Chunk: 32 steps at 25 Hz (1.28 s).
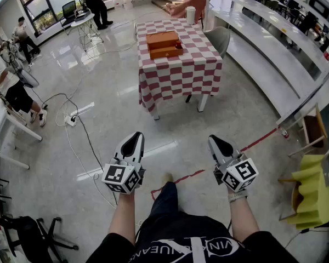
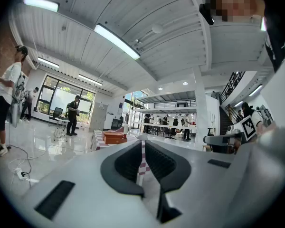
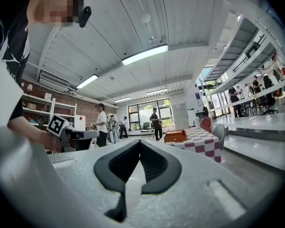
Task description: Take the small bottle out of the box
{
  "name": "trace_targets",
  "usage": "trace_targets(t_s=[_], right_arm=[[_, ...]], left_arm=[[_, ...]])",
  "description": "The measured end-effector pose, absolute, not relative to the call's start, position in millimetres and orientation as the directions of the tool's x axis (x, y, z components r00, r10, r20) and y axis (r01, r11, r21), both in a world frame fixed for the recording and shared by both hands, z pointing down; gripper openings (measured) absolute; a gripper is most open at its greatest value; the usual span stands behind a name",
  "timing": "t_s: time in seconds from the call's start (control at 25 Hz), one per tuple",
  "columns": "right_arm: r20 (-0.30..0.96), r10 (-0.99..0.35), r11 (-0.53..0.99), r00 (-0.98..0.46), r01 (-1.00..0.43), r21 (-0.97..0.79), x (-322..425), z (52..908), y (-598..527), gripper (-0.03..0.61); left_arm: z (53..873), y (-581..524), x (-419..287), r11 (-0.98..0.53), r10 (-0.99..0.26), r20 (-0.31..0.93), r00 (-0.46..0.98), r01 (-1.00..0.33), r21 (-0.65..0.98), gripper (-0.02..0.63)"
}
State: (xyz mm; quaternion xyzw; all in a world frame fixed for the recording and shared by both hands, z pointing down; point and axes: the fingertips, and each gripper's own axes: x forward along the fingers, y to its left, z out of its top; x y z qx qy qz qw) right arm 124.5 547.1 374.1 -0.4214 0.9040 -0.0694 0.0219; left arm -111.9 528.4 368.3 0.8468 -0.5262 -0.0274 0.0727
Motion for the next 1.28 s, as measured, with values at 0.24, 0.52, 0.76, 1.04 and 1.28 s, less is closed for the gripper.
trace_targets(t_s=[0.24, 0.52, 0.76, 1.04, 1.28], right_arm=[[0.042, -0.762, 0.634, -0.646, -0.759, -0.148, 112, 384, 486, 0.006], [0.062, -0.776, 0.613, -0.627, -0.774, -0.161, 105, 388, 413, 0.006], [0.080, -0.779, 0.604, -0.622, -0.779, -0.167, 89, 394, 355, 0.006], [0.076, -0.806, 0.565, -0.587, -0.802, -0.193, 77, 401, 293, 0.006], [0.063, -0.811, 0.558, -0.581, -0.802, -0.214, 71, 400, 262, 0.006]], left_arm=[[379, 465, -121, -0.430, -0.896, 0.039, 0.443, -0.886, 0.174, 0.026], [380, 391, -128, -0.440, -0.887, 0.065, 0.457, -0.880, 0.179, 0.028], [387, 327, -142, -0.449, -0.881, 0.077, 0.467, -0.876, 0.178, 0.028], [388, 261, -158, -0.462, -0.874, 0.074, 0.480, -0.869, 0.178, 0.027], [393, 227, -159, -0.477, -0.864, 0.075, 0.498, -0.857, 0.193, 0.028]])
